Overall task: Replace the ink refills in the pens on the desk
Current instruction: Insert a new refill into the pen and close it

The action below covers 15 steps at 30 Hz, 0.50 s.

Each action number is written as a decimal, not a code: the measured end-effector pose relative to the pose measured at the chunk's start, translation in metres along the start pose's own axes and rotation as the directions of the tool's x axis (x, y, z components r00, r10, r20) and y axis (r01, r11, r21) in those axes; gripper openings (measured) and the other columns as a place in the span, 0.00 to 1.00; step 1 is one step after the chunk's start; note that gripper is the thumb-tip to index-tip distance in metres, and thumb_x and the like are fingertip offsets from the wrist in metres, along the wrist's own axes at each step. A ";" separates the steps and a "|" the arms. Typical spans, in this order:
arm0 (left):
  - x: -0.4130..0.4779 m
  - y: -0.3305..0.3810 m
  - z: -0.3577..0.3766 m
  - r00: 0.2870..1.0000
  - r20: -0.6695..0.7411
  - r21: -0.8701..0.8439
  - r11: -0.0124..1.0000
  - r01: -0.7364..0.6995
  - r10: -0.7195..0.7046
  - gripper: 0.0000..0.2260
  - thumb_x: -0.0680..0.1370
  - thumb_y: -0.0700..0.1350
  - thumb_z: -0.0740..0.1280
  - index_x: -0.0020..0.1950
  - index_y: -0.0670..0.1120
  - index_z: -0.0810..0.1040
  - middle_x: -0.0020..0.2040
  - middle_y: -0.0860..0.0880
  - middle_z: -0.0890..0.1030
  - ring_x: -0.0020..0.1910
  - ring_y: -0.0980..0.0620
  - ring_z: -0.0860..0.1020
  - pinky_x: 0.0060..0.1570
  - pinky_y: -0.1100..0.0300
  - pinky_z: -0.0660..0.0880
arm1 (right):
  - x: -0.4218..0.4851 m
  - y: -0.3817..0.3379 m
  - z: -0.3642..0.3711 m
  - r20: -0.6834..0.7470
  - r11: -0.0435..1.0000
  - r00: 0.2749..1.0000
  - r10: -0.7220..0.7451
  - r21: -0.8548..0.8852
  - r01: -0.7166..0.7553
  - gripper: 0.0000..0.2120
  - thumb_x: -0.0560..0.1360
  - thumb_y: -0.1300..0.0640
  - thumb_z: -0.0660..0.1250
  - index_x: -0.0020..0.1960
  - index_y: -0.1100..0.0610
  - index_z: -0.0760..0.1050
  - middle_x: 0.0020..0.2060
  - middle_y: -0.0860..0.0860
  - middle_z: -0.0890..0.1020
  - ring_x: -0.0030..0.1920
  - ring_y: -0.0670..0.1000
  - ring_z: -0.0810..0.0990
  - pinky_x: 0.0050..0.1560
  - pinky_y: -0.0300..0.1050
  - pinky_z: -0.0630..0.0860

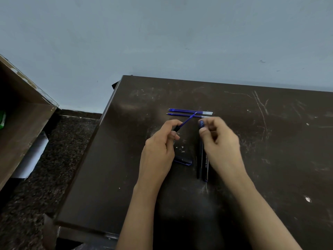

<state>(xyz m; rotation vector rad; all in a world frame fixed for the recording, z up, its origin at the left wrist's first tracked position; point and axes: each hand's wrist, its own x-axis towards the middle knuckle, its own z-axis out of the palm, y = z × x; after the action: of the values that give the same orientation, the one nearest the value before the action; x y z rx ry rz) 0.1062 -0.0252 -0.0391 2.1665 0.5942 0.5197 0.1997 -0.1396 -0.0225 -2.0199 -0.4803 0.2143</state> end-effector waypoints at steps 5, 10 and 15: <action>0.000 -0.001 0.000 0.998 0.019 -0.006 0.998 -0.055 0.055 0.19 0.79 0.35 0.59 0.60 0.57 0.74 0.41 0.55 0.80 0.44 0.58 0.79 0.45 0.56 0.79 | 0.008 -0.006 -0.013 0.048 0.624 0.955 0.293 0.747 -0.229 0.05 0.79 0.65 0.61 0.48 0.58 0.75 0.39 0.52 0.81 0.39 0.46 0.80 0.47 0.40 0.79; 0.001 -0.001 -0.001 0.995 0.056 -0.009 0.997 -0.080 0.081 0.16 0.80 0.35 0.59 0.61 0.53 0.75 0.41 0.55 0.80 0.40 0.63 0.77 0.42 0.72 0.70 | 0.010 -0.010 -0.016 0.117 0.384 0.922 0.370 0.884 -0.267 0.06 0.79 0.65 0.61 0.45 0.58 0.75 0.35 0.52 0.83 0.41 0.49 0.82 0.53 0.47 0.81; 0.000 0.000 -0.001 0.993 0.077 -0.017 0.996 -0.083 0.084 0.17 0.80 0.34 0.59 0.61 0.53 0.76 0.41 0.55 0.80 0.41 0.62 0.77 0.43 0.71 0.70 | 0.011 -0.011 -0.015 0.116 0.348 0.921 0.373 0.902 -0.254 0.06 0.79 0.65 0.60 0.46 0.59 0.74 0.35 0.52 0.83 0.40 0.50 0.83 0.52 0.48 0.81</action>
<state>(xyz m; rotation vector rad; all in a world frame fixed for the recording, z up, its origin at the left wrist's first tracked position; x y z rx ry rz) 0.1058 -0.0247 -0.0384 2.1952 0.4579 0.4809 0.2118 -0.1427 -0.0047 -0.9620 0.1529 0.4831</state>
